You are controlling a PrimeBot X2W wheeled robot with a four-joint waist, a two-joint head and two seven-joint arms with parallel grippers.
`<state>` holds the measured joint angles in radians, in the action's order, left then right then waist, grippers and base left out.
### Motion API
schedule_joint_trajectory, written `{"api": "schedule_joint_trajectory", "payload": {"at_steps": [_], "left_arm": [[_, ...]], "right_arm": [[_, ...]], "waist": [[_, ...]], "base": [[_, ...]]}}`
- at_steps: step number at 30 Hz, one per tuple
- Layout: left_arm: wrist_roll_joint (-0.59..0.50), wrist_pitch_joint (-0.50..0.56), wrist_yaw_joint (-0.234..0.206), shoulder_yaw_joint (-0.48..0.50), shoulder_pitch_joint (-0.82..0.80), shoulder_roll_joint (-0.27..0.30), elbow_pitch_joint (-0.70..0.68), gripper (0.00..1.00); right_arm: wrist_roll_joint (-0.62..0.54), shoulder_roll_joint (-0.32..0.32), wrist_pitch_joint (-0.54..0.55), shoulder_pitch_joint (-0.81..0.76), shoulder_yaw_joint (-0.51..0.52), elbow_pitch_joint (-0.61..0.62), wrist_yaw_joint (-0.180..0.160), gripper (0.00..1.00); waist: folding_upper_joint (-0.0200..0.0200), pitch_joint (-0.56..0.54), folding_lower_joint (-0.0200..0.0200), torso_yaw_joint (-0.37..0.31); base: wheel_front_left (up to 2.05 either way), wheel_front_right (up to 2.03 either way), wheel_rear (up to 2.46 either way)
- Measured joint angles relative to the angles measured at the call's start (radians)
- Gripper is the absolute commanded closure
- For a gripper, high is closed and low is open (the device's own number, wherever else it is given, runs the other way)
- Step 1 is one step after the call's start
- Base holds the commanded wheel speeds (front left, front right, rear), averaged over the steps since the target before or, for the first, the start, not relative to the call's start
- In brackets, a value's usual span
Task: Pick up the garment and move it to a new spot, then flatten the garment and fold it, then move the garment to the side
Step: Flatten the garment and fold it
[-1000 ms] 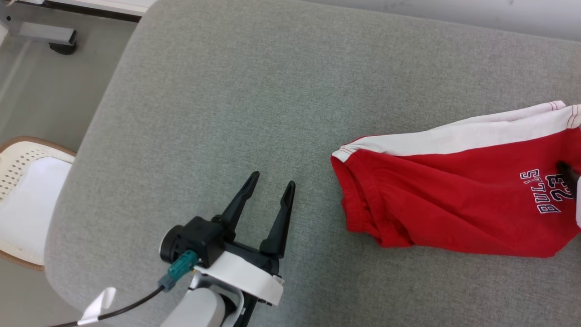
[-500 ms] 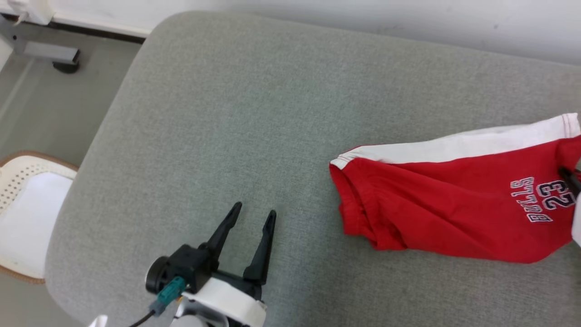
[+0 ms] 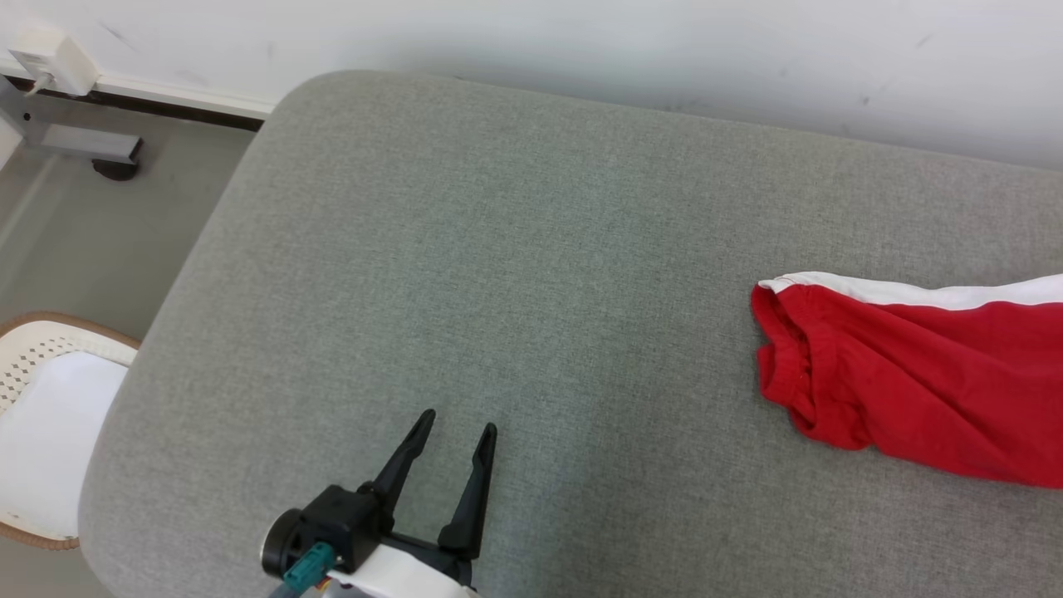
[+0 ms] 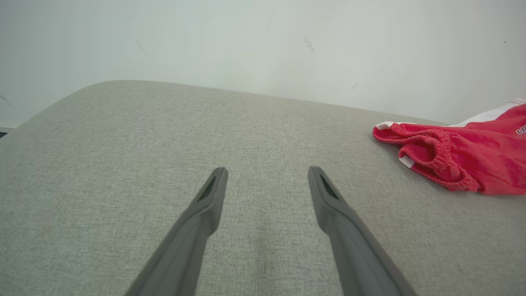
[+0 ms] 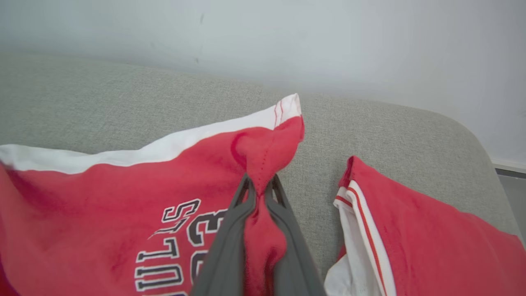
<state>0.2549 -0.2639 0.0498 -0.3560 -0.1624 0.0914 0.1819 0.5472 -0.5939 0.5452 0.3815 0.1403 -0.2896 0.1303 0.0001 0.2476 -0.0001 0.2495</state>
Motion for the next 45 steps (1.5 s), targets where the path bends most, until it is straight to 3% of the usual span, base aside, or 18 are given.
{"api": "schedule_joint_trajectory", "payload": {"at_steps": [6,11,17,26,42,45], "left_arm": [[-0.017,0.0,0.012,0.013,0.006,-0.012,0.0,0.0],[-0.027,0.0,0.022,0.016,0.003,-0.021,0.0,0.0],[-0.027,0.0,0.033,0.018,-0.004,-0.032,0.006,0.0],[-0.028,0.0,0.041,0.021,-0.012,-0.039,0.022,0.0],[-0.04,0.0,0.047,0.016,-0.01,-0.042,0.033,0.0],[-0.04,0.0,0.046,0.018,-0.01,-0.042,0.038,0.0]], "right_arm": [[-0.017,0.011,0.035,-0.011,-0.018,0.076,0.0,1.0],[-0.017,0.041,0.077,-0.004,-0.138,0.16,0.0,1.0],[0.015,0.123,0.105,0.005,-0.285,0.217,0.0,1.0],[0.009,0.249,0.077,0.069,-0.371,0.177,0.0,1.0],[-0.014,0.34,0.043,0.101,-0.451,0.1,0.0,1.0],[-0.018,0.36,0.012,0.101,-0.462,0.093,0.0,0.0]], "waist": [[0.0,0.0,0.0,0.005],[0.0,0.013,0.0,0.012],[0.0,0.027,0.0,0.023],[0.0,0.028,0.0,0.028],[0.0,0.009,0.0,0.025],[0.0,0.004,0.0001,0.022]], "base": [[0.0,0.0,0.0],[0.0,0.0,0.0],[0.0,0.0,0.0],[0.0,0.0,0.0],[0.0,0.0,0.0],[0.0,0.0,0.0]]}}
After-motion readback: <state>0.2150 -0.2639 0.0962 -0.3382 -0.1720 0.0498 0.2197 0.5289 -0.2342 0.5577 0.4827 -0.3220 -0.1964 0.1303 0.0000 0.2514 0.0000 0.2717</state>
